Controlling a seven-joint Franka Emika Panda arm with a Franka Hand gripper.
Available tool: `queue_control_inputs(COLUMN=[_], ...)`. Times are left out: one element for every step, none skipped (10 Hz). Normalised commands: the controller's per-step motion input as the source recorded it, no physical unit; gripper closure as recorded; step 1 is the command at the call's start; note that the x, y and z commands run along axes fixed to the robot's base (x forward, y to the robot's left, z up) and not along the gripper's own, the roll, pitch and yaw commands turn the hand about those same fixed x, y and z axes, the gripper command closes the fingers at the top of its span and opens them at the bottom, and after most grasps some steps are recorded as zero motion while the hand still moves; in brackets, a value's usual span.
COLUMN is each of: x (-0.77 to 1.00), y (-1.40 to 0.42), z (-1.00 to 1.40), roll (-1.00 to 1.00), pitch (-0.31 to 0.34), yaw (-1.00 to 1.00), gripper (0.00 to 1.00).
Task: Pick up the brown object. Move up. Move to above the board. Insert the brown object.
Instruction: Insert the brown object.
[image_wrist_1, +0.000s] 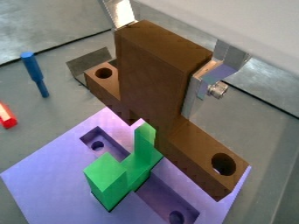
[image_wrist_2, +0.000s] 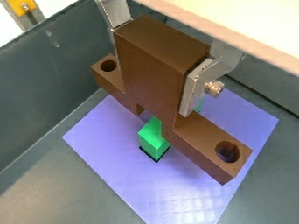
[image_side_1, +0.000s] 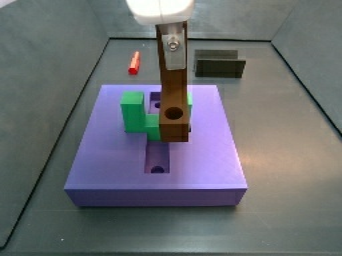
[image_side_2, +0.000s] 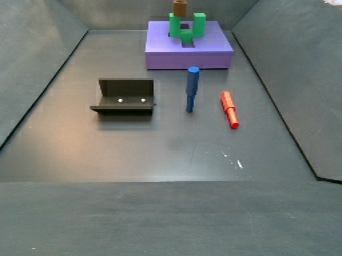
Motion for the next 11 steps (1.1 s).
queue_control_inputs(x=[-0.23,-0.19,-0.20,-0.20,-0.13,0.00,0.20,0.26,0.18,0.04,0.00], y=[0.00,0.08,0.11,0.13,0.12,0.02,0.00,-0.07,-0.03,0.00,0.00], z=[-0.04,0.00,0.00,-0.01,-0.01,-0.05,-0.09,-0.25,-0.32,-0.22,-0.01], roll=[-0.21,-0.21,-0.30,-0.38,-0.36,-0.31,0.00,0.09,0.12,0.12,0.07], pitch=[0.111,0.147,0.164,0.154,0.126,0.063,0.000,0.000,0.000,0.000,0.000], yaw=[-0.05,-0.06,-0.05,-0.05,-0.03,0.00,0.00,-0.04,0.00,0.00,0.00], gripper=[1.00,1.00,1.00,1.00,1.00,1.00,1.00,1.00,1.00,1.00,1.00])
